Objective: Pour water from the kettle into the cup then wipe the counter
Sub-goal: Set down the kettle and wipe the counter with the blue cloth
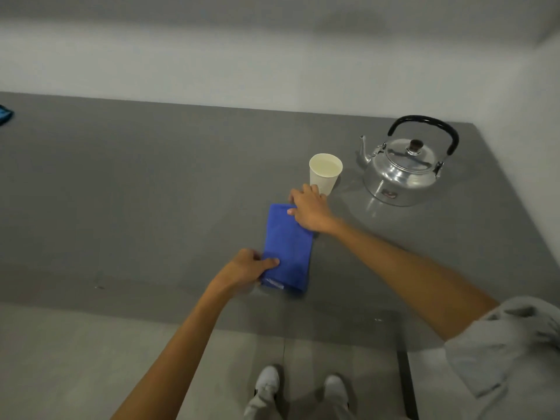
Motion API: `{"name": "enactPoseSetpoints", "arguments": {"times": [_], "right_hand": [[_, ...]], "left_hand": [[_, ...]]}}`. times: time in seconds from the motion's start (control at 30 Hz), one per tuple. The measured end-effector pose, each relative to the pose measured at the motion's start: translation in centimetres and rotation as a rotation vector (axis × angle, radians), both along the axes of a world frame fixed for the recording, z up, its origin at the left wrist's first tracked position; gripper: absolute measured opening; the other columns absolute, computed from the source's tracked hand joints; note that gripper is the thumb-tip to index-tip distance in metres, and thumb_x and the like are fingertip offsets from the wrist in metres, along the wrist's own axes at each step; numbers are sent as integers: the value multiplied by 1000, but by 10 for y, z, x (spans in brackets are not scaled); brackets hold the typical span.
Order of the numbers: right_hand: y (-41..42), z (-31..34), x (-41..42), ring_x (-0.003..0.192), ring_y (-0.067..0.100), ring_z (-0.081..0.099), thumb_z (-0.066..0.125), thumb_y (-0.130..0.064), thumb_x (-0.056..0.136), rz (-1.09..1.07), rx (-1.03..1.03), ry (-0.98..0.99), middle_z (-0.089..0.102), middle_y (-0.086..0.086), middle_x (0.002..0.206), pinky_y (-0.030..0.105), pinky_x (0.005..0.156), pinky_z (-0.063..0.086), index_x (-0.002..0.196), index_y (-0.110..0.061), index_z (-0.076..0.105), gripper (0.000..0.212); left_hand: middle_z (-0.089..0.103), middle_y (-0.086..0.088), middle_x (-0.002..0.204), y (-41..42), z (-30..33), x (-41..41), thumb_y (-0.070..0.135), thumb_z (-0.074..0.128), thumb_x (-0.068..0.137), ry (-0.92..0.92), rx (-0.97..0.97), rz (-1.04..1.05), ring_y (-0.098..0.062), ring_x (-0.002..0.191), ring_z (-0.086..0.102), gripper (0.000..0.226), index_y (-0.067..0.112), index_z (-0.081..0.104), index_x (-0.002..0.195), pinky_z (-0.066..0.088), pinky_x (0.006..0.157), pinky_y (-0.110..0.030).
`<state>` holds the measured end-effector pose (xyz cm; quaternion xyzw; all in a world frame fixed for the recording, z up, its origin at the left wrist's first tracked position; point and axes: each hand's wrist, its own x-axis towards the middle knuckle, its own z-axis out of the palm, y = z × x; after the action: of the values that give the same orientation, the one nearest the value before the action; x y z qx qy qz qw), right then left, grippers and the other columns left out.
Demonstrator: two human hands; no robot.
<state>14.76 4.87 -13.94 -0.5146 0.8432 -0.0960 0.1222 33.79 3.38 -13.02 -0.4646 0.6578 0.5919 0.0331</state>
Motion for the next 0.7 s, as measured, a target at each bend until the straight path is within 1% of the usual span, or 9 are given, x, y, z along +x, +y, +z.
{"name": "enactPoseSetpoints", "arguments": {"times": [0.03, 0.07, 0.1, 0.17, 0.27, 0.33, 0.4, 0.53, 0.7], "right_hand": [[5, -5, 4, 122, 31, 37, 54, -25, 95, -28, -20, 30, 44, 15, 128, 41, 99, 35, 124, -8, 47, 34], [9, -10, 10, 123, 31, 36, 53, -25, 95, -56, -63, 47, 43, 15, 130, 41, 100, 35, 129, -8, 43, 39], [14, -15, 19, 125, 31, 36, 50, -26, 96, -80, -120, 31, 42, 15, 133, 41, 101, 36, 133, -8, 39, 43], [20, -28, 40, 132, 34, 33, 41, -32, 100, -100, -182, -74, 37, 18, 143, 44, 108, 31, 143, -7, 29, 52], [21, -53, 68, 147, 36, -1, 24, -45, 101, -89, -42, -122, 2, 19, 159, 47, 118, -2, 151, -10, 5, 64], [14, -66, 72, 147, 33, -11, 19, -48, 101, -134, -26, -61, -9, 17, 159, 45, 116, -13, 151, -12, -2, 65], [2, -69, 69, 147, 32, -9, 18, -46, 101, -181, -57, -12, -5, 15, 160, 45, 116, -12, 151, -14, -1, 62], [-22, -70, 68, 148, 30, -3, 16, -42, 102, -166, -86, 68, 1, 13, 160, 46, 118, -7, 151, -14, 3, 58], [7, -74, 88, 148, 28, -1, 16, -39, 103, -40, -120, 73, 5, 9, 161, 45, 119, -5, 152, -18, 7, 54]], "left_hand": [[59, -10, 74, 2, -9, 2, 31, 61, 89, -72, -135, -49, -21, 67, 59, 30, 1, 58, 83, 49, 65, -27], [60, -15, 92, 2, -20, 5, 35, 59, 89, -154, -307, -60, -28, 89, 57, 36, 0, 58, 96, 46, 82, -34], [55, -17, 109, 3, -27, 6, 38, 55, 91, -212, -462, -30, -33, 106, 49, 41, 0, 55, 108, 39, 93, -39], [48, -17, 123, 5, -35, 7, 35, 47, 95, -219, -692, 33, -33, 116, 41, 39, 4, 50, 119, 36, 94, -43], [46, -14, 135, -2, -50, 5, 24, 40, 98, -183, -903, -12, -30, 123, 43, 37, 8, 48, 130, 36, 97, -43], [42, -12, 145, -10, -60, 9, 17, 37, 99, -184, -966, -76, -28, 134, 38, 40, 9, 43, 138, 30, 110, -43], [39, -10, 150, -16, -69, 14, 14, 36, 99, -180, -1020, -136, -25, 141, 32, 43, 9, 40, 141, 21, 117, -43], [30, -8, 155, -21, -80, 19, 22, 35, 100, -194, -1073, -180, -23, 146, 20, 45, 16, 34, 145, 12, 120, -45], [18, -4, 158, -19, -83, 20, 43, 7, 94, -284, -1080, -233, -21, 148, 9, 61, 21, 21, 149, 1, 120, -46]]}}
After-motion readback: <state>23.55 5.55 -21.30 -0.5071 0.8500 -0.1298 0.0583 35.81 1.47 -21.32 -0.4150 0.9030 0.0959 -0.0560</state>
